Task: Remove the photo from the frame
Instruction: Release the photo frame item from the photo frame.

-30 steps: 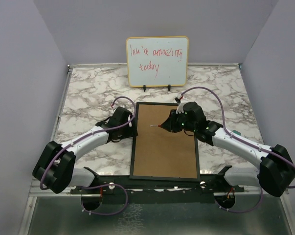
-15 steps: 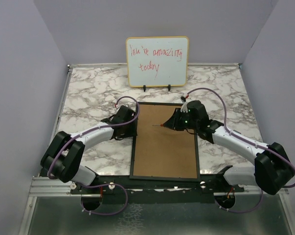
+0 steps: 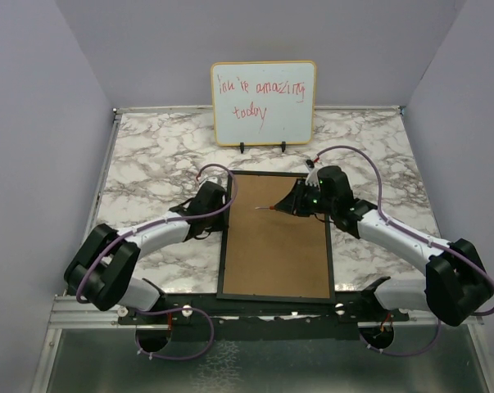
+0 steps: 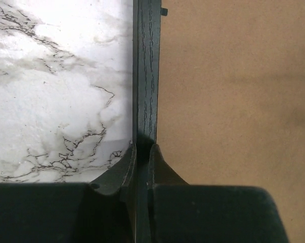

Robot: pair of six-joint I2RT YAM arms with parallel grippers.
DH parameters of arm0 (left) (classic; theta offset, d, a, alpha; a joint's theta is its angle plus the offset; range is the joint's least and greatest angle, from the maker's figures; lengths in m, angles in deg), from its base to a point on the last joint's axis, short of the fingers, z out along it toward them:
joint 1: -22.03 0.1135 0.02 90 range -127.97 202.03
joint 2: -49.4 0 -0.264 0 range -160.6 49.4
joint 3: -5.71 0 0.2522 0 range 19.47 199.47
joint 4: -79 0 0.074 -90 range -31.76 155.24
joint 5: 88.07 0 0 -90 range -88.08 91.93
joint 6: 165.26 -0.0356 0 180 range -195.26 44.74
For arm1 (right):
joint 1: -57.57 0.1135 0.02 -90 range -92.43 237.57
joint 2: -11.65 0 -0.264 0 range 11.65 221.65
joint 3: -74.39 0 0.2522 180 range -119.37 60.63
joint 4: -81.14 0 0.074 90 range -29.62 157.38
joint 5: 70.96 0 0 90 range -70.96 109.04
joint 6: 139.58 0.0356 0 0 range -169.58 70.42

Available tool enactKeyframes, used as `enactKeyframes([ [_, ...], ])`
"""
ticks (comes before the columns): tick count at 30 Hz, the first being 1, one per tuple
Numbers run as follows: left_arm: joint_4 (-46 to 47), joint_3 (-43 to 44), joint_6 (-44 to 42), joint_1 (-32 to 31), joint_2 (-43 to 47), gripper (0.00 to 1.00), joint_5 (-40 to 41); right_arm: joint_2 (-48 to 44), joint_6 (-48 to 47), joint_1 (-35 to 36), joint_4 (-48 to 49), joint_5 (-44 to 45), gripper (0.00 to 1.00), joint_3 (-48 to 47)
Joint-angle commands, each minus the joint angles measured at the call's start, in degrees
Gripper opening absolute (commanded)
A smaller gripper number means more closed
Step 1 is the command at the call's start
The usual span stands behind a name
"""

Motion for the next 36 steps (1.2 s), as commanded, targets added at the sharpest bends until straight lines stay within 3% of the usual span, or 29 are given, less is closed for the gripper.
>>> enactKeyframes([
  [1,-6.3,-6.0,-0.6,-1.8,0.8,0.00,0.3,0.0,-2.6,-0.3,-0.3,-2.2,0.01,-0.4],
  [9,-8.1,-9.6,1.7,-3.0,7.3,0.00,-0.2,3.2,-9.2,-0.4,-2.2,-6.0,0.01,-2.4],
  [20,-8.6,-11.0,3.6,-4.5,7.9,0.00,0.4,10.5,-17.3,-0.4,2.0,-14.1,0.01,-6.6],
  [26,-8.0,-11.2,3.1,-4.5,8.2,0.00,0.2,13.4,-18.8,-0.5,4.2,-14.1,0.01,-7.9],
  [36,-7.5,-12.1,3.1,-4.5,11.1,0.00,0.3,19.5,-20.5,-0.9,4.7,-21.3,0.01,-11.0],
])
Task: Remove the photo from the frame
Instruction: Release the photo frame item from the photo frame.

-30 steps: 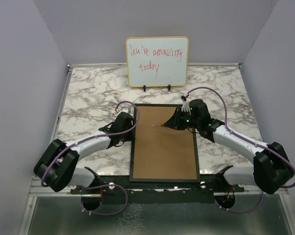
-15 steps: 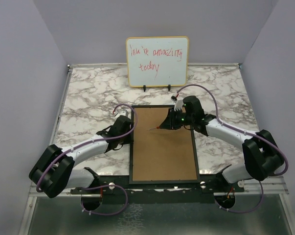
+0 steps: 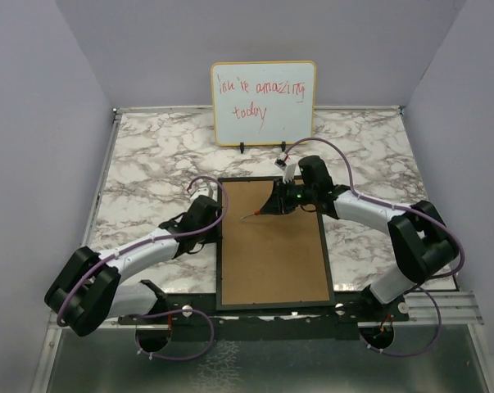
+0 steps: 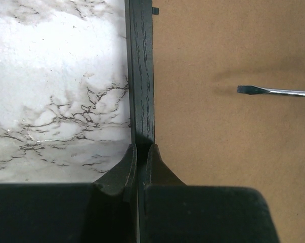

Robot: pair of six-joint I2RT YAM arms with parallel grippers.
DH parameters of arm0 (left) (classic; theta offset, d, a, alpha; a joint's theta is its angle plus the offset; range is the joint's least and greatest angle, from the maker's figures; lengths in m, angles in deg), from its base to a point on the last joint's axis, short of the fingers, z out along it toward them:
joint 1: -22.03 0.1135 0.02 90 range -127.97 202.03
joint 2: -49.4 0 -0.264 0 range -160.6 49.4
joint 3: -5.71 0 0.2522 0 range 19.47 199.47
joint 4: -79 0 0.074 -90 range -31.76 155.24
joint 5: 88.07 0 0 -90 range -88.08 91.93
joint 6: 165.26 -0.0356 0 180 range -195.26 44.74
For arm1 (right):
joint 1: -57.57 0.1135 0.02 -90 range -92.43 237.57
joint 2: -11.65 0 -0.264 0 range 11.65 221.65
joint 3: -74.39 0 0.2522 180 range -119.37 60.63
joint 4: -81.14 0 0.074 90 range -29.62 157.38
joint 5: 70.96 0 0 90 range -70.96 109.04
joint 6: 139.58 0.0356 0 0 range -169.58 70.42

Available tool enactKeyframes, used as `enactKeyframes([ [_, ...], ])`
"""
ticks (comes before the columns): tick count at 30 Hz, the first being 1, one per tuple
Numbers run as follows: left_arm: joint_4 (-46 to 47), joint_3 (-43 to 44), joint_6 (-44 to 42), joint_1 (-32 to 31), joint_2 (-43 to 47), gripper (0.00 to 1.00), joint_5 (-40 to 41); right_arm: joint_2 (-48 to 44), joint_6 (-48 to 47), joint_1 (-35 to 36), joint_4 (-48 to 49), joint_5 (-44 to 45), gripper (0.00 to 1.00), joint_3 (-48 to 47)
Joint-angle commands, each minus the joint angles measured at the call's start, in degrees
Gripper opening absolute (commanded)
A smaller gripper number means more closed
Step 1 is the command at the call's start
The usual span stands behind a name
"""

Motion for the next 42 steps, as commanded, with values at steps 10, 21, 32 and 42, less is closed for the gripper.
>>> enactKeyframes([
  [10,-7.5,-4.1,0.8,-1.7,2.8,0.00,-4.0,4.1,-2.2,-0.7,2.9,-8.8,0.01,-3.7],
  [21,-8.2,-3.4,0.7,-2.0,2.5,0.00,-3.6,2.5,-3.1,-0.7,3.8,-7.6,0.01,-1.6],
  [32,-8.4,-2.8,0.0,-1.9,1.0,0.00,-2.8,5.1,-2.6,-0.7,4.7,-5.2,0.01,-3.0],
  [42,-8.7,-3.1,0.4,-2.0,2.1,0.00,-2.0,7.0,-3.3,-0.7,3.4,-4.1,0.01,-3.9],
])
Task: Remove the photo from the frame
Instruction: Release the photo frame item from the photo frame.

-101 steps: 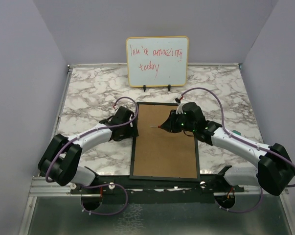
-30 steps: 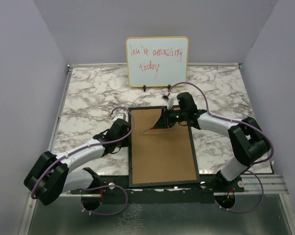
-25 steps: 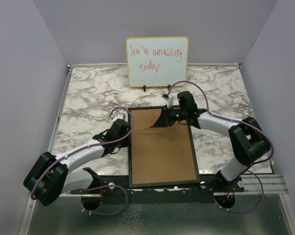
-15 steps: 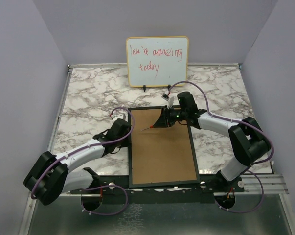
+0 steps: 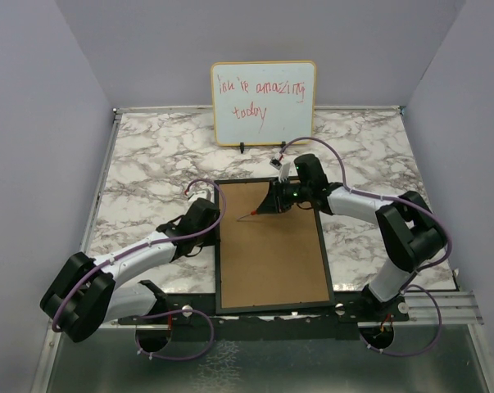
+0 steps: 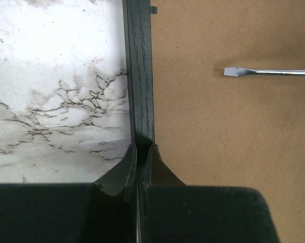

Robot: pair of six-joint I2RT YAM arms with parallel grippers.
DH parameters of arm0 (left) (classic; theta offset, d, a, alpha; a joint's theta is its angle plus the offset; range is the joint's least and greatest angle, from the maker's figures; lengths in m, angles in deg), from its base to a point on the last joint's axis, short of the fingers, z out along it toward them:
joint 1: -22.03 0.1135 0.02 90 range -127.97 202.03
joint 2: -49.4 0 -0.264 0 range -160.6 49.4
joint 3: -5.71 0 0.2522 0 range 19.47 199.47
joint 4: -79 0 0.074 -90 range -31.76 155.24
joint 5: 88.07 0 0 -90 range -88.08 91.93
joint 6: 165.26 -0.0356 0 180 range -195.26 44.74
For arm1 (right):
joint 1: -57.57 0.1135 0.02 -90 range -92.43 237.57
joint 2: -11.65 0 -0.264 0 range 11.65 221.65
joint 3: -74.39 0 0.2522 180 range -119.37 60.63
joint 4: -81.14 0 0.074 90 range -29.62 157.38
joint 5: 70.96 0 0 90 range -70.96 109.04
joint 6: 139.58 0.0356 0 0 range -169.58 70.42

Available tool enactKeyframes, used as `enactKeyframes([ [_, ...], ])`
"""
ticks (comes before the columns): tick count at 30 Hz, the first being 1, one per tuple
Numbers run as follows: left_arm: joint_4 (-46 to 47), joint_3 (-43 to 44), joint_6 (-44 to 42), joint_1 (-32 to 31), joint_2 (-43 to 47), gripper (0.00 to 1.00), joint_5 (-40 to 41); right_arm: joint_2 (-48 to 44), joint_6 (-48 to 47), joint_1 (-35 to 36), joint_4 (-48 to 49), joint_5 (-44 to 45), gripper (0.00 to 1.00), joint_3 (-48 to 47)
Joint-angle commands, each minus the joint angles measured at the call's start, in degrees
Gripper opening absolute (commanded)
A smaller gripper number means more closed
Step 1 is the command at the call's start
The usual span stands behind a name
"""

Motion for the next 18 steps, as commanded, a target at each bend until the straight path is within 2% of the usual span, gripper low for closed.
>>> enactKeyframes([
  [1,-6.2,-1.8,-0.5,-1.3,-0.7,0.00,-2.9,0.6,-1.1,-0.3,0.3,0.3,0.01,-1.4],
  [18,-6.1,-1.5,-1.0,-1.3,-1.4,0.00,-3.0,4.2,-0.9,-0.3,2.0,-2.6,0.01,-2.3],
])
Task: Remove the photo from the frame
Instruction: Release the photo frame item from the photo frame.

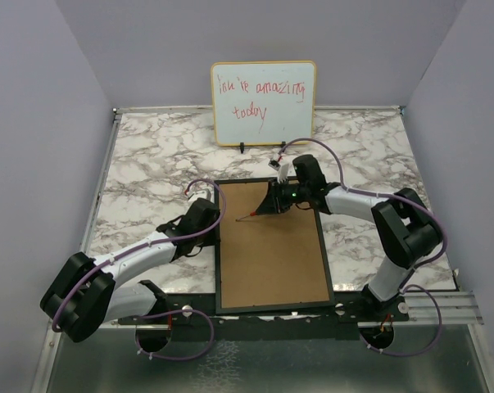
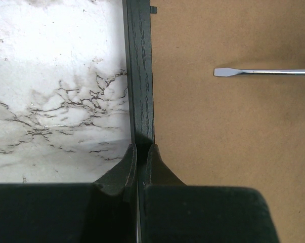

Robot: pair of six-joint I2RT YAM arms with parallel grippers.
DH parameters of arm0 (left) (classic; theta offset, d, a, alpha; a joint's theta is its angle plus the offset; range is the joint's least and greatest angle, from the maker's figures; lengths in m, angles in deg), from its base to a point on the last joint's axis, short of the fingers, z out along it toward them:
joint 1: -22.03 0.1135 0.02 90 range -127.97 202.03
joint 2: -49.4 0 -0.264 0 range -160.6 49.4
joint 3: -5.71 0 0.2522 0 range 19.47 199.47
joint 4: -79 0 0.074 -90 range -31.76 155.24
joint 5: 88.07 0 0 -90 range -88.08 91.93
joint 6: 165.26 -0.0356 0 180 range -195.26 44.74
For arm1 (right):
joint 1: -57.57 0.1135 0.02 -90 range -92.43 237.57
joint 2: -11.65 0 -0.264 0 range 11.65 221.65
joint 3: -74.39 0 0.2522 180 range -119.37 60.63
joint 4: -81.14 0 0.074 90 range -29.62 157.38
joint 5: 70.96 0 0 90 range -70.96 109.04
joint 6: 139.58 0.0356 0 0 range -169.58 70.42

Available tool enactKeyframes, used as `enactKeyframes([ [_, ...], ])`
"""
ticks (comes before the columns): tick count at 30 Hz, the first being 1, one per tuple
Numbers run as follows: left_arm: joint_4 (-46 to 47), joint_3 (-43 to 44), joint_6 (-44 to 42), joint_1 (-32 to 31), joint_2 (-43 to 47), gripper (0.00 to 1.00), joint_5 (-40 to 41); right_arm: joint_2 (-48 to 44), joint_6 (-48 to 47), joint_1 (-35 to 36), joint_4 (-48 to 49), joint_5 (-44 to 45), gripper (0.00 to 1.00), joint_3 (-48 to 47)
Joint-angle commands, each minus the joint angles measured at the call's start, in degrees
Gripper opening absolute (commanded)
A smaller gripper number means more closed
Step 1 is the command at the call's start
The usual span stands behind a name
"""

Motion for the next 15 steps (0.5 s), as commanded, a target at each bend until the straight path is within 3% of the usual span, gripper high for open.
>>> enactKeyframes([
  [1,-6.0,-1.5,-1.0,-1.3,-1.3,0.00,-3.0,2.9,-0.8,-0.3,1.6,-2.5,0.01,-2.0],
  [15,-6.2,-1.9,-0.5,-1.3,-0.7,0.00,-2.6,6.5,0.2,-0.3,8.0,-3.7,0.01,-0.3],
])
